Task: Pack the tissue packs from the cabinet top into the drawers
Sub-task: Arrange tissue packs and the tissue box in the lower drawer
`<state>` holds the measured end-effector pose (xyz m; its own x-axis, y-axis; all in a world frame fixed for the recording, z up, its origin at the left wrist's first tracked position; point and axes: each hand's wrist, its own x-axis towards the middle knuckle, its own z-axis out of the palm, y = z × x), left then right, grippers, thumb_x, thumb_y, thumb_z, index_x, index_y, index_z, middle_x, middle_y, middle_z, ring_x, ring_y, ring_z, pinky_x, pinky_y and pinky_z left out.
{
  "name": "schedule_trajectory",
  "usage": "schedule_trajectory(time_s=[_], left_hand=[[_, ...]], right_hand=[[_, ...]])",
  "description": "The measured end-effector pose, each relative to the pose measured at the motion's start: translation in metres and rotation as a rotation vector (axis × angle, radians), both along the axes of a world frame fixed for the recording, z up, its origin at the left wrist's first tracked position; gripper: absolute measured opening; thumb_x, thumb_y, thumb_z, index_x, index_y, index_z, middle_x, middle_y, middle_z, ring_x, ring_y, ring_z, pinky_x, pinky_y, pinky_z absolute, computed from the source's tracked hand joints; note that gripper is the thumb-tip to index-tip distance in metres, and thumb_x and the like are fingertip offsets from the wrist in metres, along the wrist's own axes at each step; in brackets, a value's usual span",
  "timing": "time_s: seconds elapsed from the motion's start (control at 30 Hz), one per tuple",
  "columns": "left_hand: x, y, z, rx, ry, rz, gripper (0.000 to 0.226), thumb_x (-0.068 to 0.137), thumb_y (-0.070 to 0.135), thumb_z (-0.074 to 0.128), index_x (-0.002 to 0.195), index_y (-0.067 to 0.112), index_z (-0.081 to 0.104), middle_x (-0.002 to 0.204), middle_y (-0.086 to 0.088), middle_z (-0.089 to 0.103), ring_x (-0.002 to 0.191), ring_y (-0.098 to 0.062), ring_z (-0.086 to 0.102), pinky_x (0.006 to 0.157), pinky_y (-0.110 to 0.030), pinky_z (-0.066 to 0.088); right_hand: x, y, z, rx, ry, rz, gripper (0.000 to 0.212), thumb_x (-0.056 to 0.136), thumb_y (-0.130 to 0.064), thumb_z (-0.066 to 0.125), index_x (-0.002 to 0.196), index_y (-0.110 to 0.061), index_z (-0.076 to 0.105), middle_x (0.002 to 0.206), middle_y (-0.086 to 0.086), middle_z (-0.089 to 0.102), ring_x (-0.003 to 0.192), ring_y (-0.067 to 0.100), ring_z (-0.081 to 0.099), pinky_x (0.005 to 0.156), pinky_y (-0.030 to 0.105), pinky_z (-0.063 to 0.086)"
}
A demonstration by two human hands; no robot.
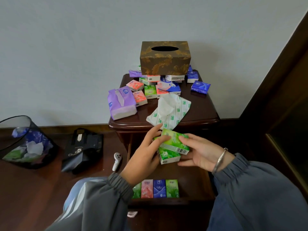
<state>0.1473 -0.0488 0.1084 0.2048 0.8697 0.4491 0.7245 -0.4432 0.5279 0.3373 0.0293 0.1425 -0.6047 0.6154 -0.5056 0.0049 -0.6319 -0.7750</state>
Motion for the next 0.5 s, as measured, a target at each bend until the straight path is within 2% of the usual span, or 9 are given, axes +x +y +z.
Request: schedule_trajectory(time_s=[0.07,0.13,0.23,0.3,0.33,0.4,0.43,0.5], left_hand=[[0.006,-0.005,-0.010,0.004,0.011,0.002,0.055,0.088,0.000,0.061,0.134,0.024,0.042,0.154,-0.003,0.024,0.139,-0.015,0.034,0.107,-0.028,0.042],[0.010,-0.006,-0.013,0.020,0.029,0.018,0.060,0.088,-0.002,0.060,0.138,0.024,0.039,0.154,-0.006,0.025,0.140,-0.017,0.033,0.108,-0.028,0.041],[0.016,-0.004,-0.012,0.022,-0.104,0.127,0.076,0.086,-0.005,0.061,0.146,0.031,0.030,0.156,-0.001,0.021,0.143,-0.009,0.027,0.111,-0.017,0.032],[0.021,-0.003,-0.009,-0.158,-0.454,0.276,0.076,0.089,-0.003,0.058,0.145,0.037,0.025,0.153,0.004,0.025,0.138,-0.009,0.036,0.107,-0.021,0.039],[0.023,-0.002,-0.007,-0.322,-0.751,0.325,0.067,0.093,0.000,0.054,0.144,0.035,0.029,0.150,0.001,0.033,0.131,-0.013,0.046,0.104,-0.028,0.045],[0.026,-0.001,-0.002,-0.680,-1.353,0.257,0.040,0.101,0.016,0.044,0.141,0.017,0.043,0.138,-0.013,0.055,0.118,-0.025,0.060,0.095,-0.040,0.053],[0.026,-0.002,-0.001,-0.806,-1.522,0.189,0.040,0.102,0.027,0.039,0.138,0.012,0.048,0.131,-0.015,0.061,0.116,-0.028,0.062,0.090,-0.041,0.056],[0.030,-0.008,-0.002,-0.886,-1.611,0.117,0.046,0.102,0.039,0.033,0.132,0.012,0.055,0.126,-0.013,0.065,0.111,-0.023,0.066,0.081,-0.034,0.058]], right_hand=[[0.007,-0.008,-0.005,-0.068,0.006,0.027,0.024,0.093,-0.025,0.052,0.115,-0.014,0.055,0.113,0.016,0.065,0.096,0.034,0.067,0.074,0.046,0.057],[0.009,-0.014,-0.008,-0.087,0.058,-0.027,0.024,0.092,-0.022,0.052,0.113,-0.010,0.056,0.107,0.015,0.066,0.087,0.029,0.070,0.065,0.038,0.060],[0.007,-0.019,-0.013,-0.073,0.148,-0.149,0.022,0.093,-0.018,0.050,0.111,-0.006,0.057,0.097,0.014,0.066,0.075,0.021,0.071,0.055,0.031,0.059],[0.007,-0.018,-0.015,-0.046,0.191,-0.195,0.024,0.093,-0.018,0.049,0.111,-0.004,0.056,0.096,0.014,0.067,0.074,0.020,0.071,0.055,0.030,0.059],[0.008,-0.017,-0.015,-0.028,0.200,-0.194,0.024,0.093,-0.018,0.049,0.110,-0.004,0.057,0.095,0.013,0.067,0.075,0.020,0.071,0.056,0.030,0.059],[0.008,-0.016,-0.016,0.006,0.195,-0.164,0.020,0.092,-0.017,0.050,0.106,-0.005,0.058,0.090,0.010,0.069,0.075,0.018,0.070,0.056,0.030,0.059],[0.007,-0.016,-0.018,0.020,0.188,-0.156,0.017,0.091,-0.016,0.051,0.103,-0.006,0.059,0.087,0.008,0.070,0.073,0.017,0.070,0.055,0.030,0.058],[0.004,-0.017,-0.023,0.042,0.180,-0.165,0.015,0.090,-0.013,0.053,0.103,-0.008,0.059,0.083,0.006,0.072,0.072,0.015,0.071,0.055,0.029,0.057]])
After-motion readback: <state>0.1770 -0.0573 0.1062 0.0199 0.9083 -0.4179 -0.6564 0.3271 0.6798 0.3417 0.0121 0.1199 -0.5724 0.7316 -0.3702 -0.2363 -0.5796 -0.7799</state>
